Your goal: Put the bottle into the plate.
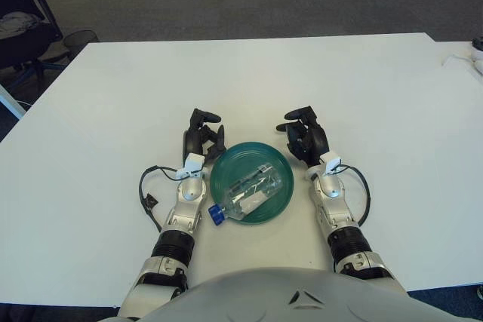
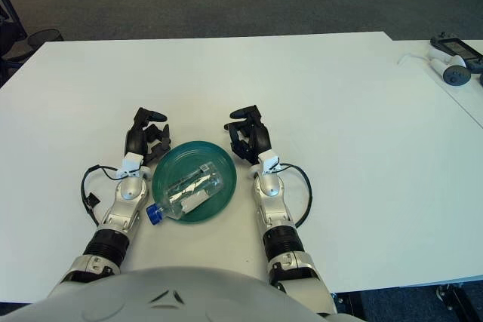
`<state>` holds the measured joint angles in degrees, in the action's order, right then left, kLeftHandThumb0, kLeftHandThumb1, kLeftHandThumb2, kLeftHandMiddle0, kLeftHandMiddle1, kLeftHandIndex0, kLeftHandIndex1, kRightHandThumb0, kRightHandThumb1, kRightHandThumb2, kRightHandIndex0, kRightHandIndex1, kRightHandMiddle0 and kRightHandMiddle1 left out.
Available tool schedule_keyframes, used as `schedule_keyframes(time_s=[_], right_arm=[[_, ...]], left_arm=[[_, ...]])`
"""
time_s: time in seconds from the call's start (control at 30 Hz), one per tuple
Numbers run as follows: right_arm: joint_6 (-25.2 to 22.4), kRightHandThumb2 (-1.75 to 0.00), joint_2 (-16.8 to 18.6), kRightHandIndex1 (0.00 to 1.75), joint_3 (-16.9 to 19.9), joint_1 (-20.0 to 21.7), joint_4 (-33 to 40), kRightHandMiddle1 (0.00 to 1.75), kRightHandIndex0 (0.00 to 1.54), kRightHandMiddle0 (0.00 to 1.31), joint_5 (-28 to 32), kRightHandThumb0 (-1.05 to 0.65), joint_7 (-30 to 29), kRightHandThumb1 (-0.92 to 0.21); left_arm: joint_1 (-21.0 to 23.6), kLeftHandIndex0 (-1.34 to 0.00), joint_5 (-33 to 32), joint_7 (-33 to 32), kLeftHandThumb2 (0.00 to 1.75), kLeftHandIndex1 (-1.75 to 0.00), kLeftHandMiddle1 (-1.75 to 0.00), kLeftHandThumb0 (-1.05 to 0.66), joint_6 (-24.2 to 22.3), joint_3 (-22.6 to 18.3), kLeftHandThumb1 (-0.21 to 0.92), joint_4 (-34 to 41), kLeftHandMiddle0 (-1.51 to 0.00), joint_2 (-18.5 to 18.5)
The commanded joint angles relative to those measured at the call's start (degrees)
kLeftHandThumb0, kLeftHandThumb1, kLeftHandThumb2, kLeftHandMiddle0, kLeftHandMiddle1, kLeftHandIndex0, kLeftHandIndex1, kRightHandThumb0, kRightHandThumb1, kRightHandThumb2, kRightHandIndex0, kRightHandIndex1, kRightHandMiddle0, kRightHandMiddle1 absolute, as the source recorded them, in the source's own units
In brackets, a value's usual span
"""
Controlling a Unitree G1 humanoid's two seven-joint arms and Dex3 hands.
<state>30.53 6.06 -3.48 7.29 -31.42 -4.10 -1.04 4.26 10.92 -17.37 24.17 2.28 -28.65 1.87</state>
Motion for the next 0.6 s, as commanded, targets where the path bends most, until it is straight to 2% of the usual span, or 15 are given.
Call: schedule_keyframes(time_s=[0.0, 0.23, 0.57], right_arm=[[-2.6, -0.41, -0.95, 1.45, -0.38, -3.53, -3.76, 1.65, 0.42, 0.14, -1.67, -0.02, -1.17, -0.92], [-3.75, -0.41, -1.02, 1.5, -0.69, -4.02, -5.15, 1.61, 0.42, 0.15, -3.51, 0.0, -4.0, -0.92], [-7.05, -0.6, -1.17, 1.53, -2.49, -5.34, -5.78, 1.62, 0.45, 0.17, -6.06, 0.0, -6.34, -0.8]], left_arm=[[-4.87, -0.38, 0.96, -0.17, 0.91, -1.75, -1.75, -0.39, -2.13, 0.43, 0.63, -3.79, -0.94, -0.28], [-5.09, -0.38, 1.81, -1.23, 0.92, -1.75, -1.75, -0.4, -2.44, 0.68, 0.63, -3.23, -0.94, -0.31], [-5.73, -0.4, 1.78, -1.14, 0.94, -1.75, -1.75, -0.4, -3.4, 0.85, 0.61, -2.2, -0.96, -0.25]])
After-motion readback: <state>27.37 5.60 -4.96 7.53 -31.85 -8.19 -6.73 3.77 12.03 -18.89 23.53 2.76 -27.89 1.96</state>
